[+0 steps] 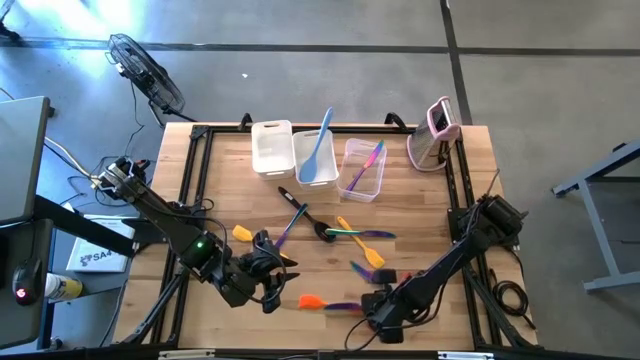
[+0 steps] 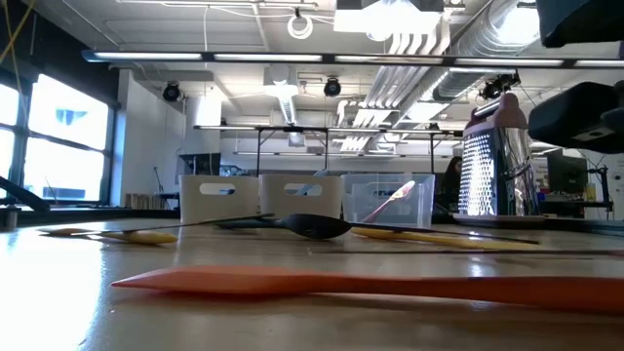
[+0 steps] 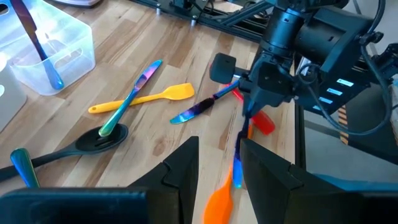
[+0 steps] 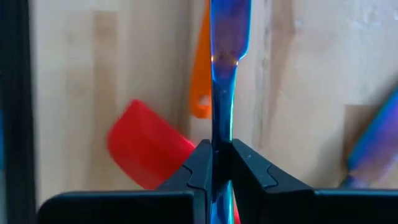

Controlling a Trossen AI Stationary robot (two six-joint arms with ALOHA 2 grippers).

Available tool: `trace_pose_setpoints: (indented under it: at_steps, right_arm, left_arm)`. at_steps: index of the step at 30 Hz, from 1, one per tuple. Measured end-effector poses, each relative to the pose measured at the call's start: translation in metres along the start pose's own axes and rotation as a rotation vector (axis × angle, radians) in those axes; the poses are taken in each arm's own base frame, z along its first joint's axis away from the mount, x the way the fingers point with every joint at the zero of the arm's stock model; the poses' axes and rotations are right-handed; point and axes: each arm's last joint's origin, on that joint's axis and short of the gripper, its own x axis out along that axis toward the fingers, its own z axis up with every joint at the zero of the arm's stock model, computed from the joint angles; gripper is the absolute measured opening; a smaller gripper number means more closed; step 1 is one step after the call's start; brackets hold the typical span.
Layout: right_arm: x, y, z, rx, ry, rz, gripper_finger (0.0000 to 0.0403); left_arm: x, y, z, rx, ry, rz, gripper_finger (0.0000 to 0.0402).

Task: Pick & Place Kitchen Items
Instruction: Put the purple table knife into the transparent bin

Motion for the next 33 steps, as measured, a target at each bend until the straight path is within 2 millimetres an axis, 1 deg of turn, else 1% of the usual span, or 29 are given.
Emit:
trace_pose_setpoints:
  at_steps: [12,20,23,26,33]
  right_arm:
    - [-0.001,0.003,0.004,0.003,-0.038,0.03,0.0029]
    - [-0.013,0.011,0.014,-0.016,-0.069,0.047,0.0029]
    - [-0.02,0.015,0.017,-0.024,-0.06,0.039,0.0029]
    - [-0.03,0.018,0.019,-0.038,-0.047,-0.005,0.0028]
    - [-0.064,0.02,0.025,-0.073,0.015,-0.153,0.0028]
  left_arm:
    - [0.0,0.0,0.0,0.0,0.0,0.0,0.0116]
    - [0.0,0.0,0.0,0.0,0.0,0.0,0.0116]
    - [0.0,0.0,0.0,0.0,0.0,0.0,0.0116]
    - [0.0,0.0,0.0,0.0,0.0,0.0,0.0116]
    - [0.0,0.0,0.0,0.0,0.0,0.0,0.0116]
